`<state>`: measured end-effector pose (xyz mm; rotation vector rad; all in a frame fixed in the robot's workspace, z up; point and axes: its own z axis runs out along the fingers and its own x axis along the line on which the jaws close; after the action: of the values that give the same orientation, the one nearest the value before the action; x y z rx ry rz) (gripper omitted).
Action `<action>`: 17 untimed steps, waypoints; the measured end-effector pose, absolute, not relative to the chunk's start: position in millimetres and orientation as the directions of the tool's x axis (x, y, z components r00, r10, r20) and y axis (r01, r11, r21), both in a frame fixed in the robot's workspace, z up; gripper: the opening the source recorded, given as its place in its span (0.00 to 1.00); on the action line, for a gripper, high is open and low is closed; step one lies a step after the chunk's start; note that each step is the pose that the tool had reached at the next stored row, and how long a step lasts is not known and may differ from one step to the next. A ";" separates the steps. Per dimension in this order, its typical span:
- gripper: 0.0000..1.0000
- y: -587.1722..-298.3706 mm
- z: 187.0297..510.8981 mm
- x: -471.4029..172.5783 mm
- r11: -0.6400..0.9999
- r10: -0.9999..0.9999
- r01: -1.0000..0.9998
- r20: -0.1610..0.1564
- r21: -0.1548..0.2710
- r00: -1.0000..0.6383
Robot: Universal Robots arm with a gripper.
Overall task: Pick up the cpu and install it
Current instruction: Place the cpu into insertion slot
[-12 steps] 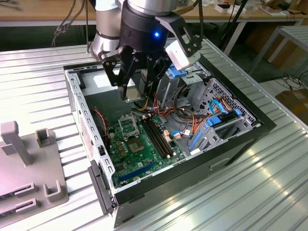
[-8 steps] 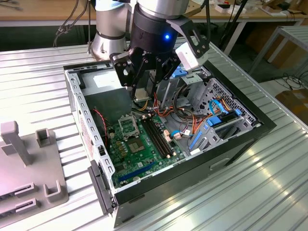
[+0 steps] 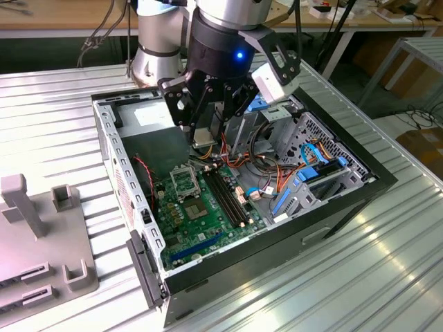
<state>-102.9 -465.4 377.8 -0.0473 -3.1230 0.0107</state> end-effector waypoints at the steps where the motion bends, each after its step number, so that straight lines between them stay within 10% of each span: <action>1: 0.47 -465.4 377.4 -102.9 1.000 0.030 0.030 0.018 -0.007 -0.999; 17: 0.47 -465.4 371.7 -102.9 1.000 0.030 0.030 0.018 -0.007 -0.999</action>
<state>-102.9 -465.4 371.7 -0.0472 -3.1230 0.0106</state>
